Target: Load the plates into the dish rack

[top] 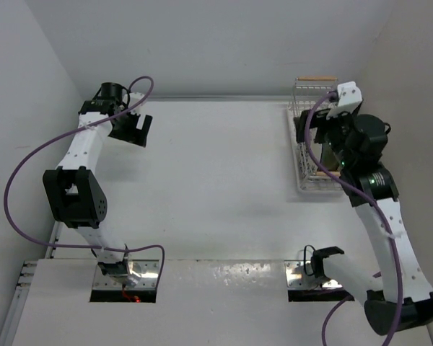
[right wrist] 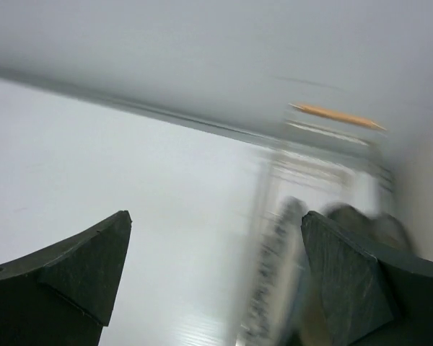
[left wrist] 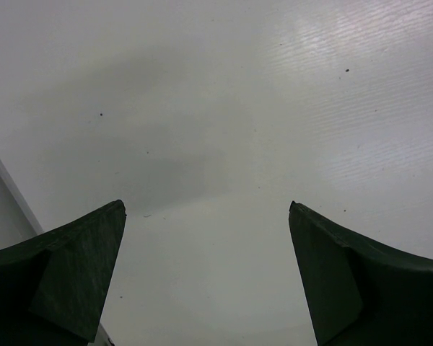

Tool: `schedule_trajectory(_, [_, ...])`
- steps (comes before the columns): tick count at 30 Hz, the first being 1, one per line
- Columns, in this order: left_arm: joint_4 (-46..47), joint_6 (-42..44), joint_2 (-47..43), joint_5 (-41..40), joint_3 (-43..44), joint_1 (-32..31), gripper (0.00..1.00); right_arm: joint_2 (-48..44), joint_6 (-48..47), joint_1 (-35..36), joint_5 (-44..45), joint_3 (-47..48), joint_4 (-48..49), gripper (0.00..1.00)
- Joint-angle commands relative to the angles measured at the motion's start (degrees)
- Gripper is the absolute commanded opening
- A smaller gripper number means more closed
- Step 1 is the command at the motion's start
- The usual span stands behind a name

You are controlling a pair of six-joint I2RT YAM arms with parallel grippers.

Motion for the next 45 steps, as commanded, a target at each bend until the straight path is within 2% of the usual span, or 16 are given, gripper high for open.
schedule_trajectory(1, [1.1,-0.1,-1.9,-0.6,-0.1,0.7,1.00,0.3,0.5,1.3,-28.0,-5.3,2.2,1.00])
schedule_trajectory(2, [1.8,-0.1,-2.4,-0.6,-1.2,1.2,1.00,0.8,1.4,2.5,-30.6,-6.0,0.5,1.00])
schedule_trajectory(5, [3.4,-0.1,-4.8,-1.2,-4.0,1.3,1.00,0.6,7.2,6.0,-29.5,-12.2,-1.9,1.00])
schedule_trajectory(9, [5.7,-0.1,-6.3,-2.4,-9.3,1.9,1.00,-1.4,17.3,10.1,-26.4,-22.1,1.8,1.00])
schedule_trajectory(14, [8.2,-0.6,-6.9,-4.8,-13.1,2.4,1.00,-3.6,21.2,16.9,-22.2,-35.7,3.1,1.00])
schedule_trajectory(20, [9.5,-0.7,-7.4,-5.9,-15.0,2.4,1.00,-6.6,29.2,23.8,-19.5,-47.5,12.5,1.00])
schedule_trajectory(22, [10.1,-0.7,-7.4,-5.9,-15.0,2.4,1.00,-6.5,31.3,26.8,-13.2,-47.8,10.4,1.00])
schedule_trajectory(24, [10.1,-0.7,-7.4,-5.9,-15.0,2.4,1.00,-6.5,30.9,28.9,-10.7,-47.4,8.1,1.00])
schedule_trajectory(25, [10.1,-0.7,-7.4,-5.9,-15.0,2.4,1.00,-6.8,32.0,30.3,-5.8,-47.0,7.0,1.00])
schedule_trajectory(29, [10.1,-0.7,-6.9,-5.9,-15.0,2.4,1.00,-8.0,34.0,33.8,1.1,-46.3,5.3,1.00])
schedule_trajectory(36, [10.1,-0.7,-6.9,-5.9,-15.0,2.4,1.00,-5.4,36.5,37.0,4.9,-43.7,3.3,1.00])
schedule_trajectory(45, [10.1,-0.7,-6.3,-5.3,-15.0,2.9,1.00,-2.3,37.2,37.7,8.0,-40.7,1.4,1.00])
